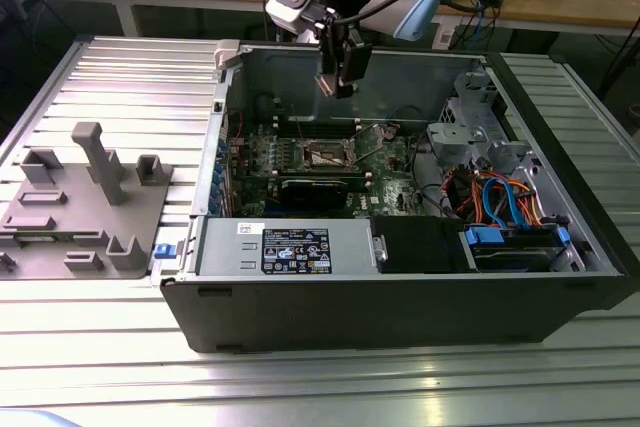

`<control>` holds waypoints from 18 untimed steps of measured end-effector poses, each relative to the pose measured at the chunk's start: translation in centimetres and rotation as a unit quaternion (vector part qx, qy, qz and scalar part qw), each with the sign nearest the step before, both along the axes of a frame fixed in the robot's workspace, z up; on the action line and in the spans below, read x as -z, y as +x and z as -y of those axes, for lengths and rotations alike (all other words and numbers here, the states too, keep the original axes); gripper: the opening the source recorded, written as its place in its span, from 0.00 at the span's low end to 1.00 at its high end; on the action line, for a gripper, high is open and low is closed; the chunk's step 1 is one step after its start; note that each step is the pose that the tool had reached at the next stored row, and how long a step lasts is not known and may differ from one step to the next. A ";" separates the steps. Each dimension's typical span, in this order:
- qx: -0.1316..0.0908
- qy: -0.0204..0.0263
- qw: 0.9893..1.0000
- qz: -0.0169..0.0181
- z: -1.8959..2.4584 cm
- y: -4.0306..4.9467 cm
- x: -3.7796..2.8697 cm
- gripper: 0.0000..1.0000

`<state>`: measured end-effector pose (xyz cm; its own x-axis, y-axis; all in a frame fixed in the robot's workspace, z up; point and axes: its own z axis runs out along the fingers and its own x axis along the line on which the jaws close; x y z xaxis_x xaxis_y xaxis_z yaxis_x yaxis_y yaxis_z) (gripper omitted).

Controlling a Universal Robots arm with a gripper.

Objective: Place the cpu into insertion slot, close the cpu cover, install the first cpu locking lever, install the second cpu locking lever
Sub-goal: 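Place the cpu into insertion slot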

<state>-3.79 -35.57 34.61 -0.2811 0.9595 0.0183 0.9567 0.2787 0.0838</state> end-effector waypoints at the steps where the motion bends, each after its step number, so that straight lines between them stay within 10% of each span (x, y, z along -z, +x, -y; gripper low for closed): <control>1: 0.001 0.000 1.000 0.000 0.00 0.00 0.00 0.55; 18: 0.028 0.000 1.000 0.000 0.00 0.00 0.03 0.55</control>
<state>-3.79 -35.58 34.58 -0.2277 0.9736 0.0183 0.9707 0.2254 0.0838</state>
